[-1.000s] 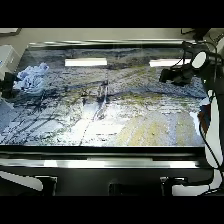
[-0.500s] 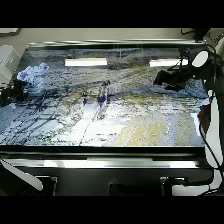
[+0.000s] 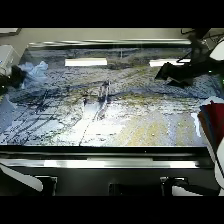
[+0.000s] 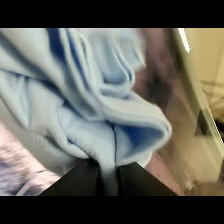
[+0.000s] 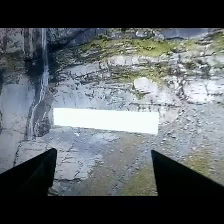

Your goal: Fold the clothes and pants, and hang the long-sleeved shirts on hangers.

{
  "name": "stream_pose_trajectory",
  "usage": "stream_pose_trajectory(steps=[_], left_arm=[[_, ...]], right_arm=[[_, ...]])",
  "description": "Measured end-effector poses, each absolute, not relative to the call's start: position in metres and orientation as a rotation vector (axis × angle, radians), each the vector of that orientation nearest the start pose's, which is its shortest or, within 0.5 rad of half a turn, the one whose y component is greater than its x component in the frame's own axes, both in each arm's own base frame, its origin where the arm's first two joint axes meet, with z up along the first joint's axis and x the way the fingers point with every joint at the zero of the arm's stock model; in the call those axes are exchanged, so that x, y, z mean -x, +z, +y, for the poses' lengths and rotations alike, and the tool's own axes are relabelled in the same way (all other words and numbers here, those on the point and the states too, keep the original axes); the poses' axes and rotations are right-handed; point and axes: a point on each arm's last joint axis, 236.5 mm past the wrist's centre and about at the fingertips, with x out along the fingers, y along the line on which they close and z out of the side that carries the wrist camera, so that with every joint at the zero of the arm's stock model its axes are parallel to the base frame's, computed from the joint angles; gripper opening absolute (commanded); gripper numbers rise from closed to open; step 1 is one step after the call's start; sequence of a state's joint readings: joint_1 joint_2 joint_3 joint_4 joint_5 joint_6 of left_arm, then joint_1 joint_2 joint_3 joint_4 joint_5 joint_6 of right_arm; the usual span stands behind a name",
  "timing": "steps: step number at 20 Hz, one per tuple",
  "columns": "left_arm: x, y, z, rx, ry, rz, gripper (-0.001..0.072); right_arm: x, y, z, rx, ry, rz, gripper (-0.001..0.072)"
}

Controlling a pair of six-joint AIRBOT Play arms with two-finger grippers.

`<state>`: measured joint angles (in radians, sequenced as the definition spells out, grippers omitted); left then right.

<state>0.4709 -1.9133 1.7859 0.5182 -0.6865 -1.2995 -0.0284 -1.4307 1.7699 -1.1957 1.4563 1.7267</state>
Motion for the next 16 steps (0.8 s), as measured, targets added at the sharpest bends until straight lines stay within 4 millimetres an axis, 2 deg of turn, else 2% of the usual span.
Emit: stream_pose_trajectory(steps=[2,4,6,7,8,10,11,13,15,16], left_arm=[[-0.612,0.172,0.131,0.685,-0.087,0.383,0.0023],[-0.576,0.261,0.073,0.489,-0.198,0.317,0.0023],[-0.531,0.319,0.011,0.353,-0.289,0.286,0.0024],[-0.504,0.338,-0.026,0.306,-0.344,0.287,0.0023],[-0.479,0.345,-0.063,0.279,-0.403,0.309,0.0024],[-0.436,0.334,-0.126,0.259,-0.509,0.387,0.0024],[-0.417,0.318,-0.158,0.267,-0.564,0.448,0.0024],[-0.385,0.267,-0.217,0.306,-0.653,0.605,0.0025],[-0.360,0.208,-0.268,0.337,-0.707,0.760,0.0024],[-0.347,0.170,-0.292,0.337,-0.724,0.856,0.0024]], right_arm=[[-0.433,0.193,0.054,-0.320,0.142,1.023,0.0682],[-0.424,0.226,0.037,-0.261,0.091,0.922,0.0682],[-0.411,0.254,0.027,-0.229,0.062,0.845,0.0682],[-0.405,0.265,0.024,-0.219,0.051,0.816,0.0682],[-0.399,0.272,0.021,-0.209,0.043,0.800,0.0682],[-0.386,0.276,0.018,-0.195,0.031,0.807,0.0682],[-0.380,0.275,0.017,-0.192,0.028,0.824,0.0682],[-0.370,0.269,0.016,-0.185,0.020,0.866,0.0676],[-0.364,0.259,0.015,-0.181,0.015,0.921,0.0676],[-0.363,0.253,0.015,-0.180,0.014,0.946,0.0676]])
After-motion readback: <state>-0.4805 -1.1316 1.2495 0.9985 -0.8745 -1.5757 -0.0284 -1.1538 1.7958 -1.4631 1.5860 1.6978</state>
